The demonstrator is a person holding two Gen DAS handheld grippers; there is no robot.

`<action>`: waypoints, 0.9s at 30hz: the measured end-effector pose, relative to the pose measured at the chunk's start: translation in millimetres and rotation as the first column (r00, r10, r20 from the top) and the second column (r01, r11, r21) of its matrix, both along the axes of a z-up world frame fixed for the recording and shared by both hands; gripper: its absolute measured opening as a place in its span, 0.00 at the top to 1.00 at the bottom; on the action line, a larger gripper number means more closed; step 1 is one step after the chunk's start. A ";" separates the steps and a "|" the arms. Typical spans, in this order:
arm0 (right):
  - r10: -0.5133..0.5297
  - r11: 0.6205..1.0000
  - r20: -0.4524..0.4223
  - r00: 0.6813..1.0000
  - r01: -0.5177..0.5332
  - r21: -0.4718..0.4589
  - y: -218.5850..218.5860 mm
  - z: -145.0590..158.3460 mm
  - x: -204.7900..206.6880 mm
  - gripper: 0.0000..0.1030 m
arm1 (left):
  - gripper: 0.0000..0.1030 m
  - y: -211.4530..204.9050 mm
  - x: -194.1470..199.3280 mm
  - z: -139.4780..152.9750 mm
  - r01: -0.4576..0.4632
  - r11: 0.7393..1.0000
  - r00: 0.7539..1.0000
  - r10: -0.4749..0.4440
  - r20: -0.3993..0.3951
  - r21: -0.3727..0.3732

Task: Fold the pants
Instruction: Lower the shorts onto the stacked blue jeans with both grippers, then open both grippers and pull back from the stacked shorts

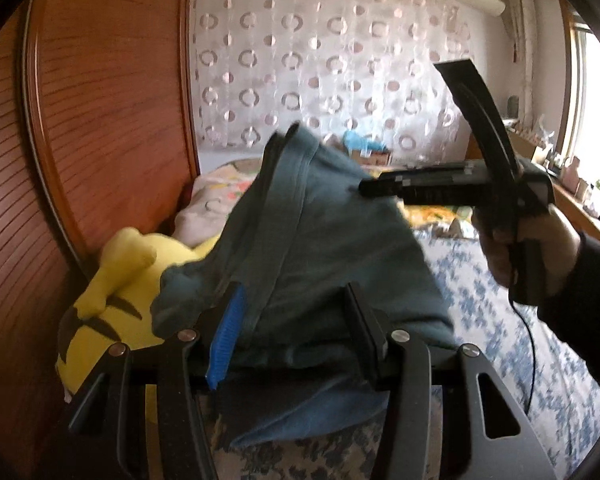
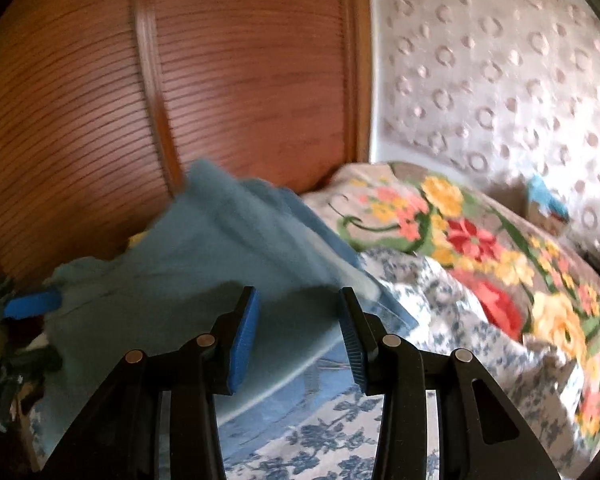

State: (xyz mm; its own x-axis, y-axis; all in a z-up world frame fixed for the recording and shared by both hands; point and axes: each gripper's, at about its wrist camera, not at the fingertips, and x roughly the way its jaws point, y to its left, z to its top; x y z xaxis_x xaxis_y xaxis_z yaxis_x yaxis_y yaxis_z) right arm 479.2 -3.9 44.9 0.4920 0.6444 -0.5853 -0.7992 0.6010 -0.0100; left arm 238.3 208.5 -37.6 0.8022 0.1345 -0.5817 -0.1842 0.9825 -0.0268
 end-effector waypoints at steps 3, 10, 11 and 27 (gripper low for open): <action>-0.043 0.999 -0.042 0.998 0.044 0.010 9.9 -2.2 17.2 0.59 | 0.50 -0.3 -1.5 -0.8 -0.006 1.000 1.000 0.006 -0.005 -0.003; -0.048 0.999 0.007 0.999 0.048 0.021 10.5 7.0 -14.5 0.59 | 0.50 -3.4 -3.5 7.0 -0.012 1.000 1.000 0.012 -0.007 -0.003; -0.046 0.999 0.011 0.999 0.045 0.028 9.2 9.8 -20.9 0.59 | 0.50 -3.8 -5.4 8.1 -0.013 1.000 1.000 0.013 -0.005 -0.003; -0.041 0.991 0.035 0.999 0.037 0.127 -57.6 16.2 -126.7 0.59 | 0.33 -10.0 -37.8 25.6 0.009 1.000 0.999 -0.010 0.035 0.018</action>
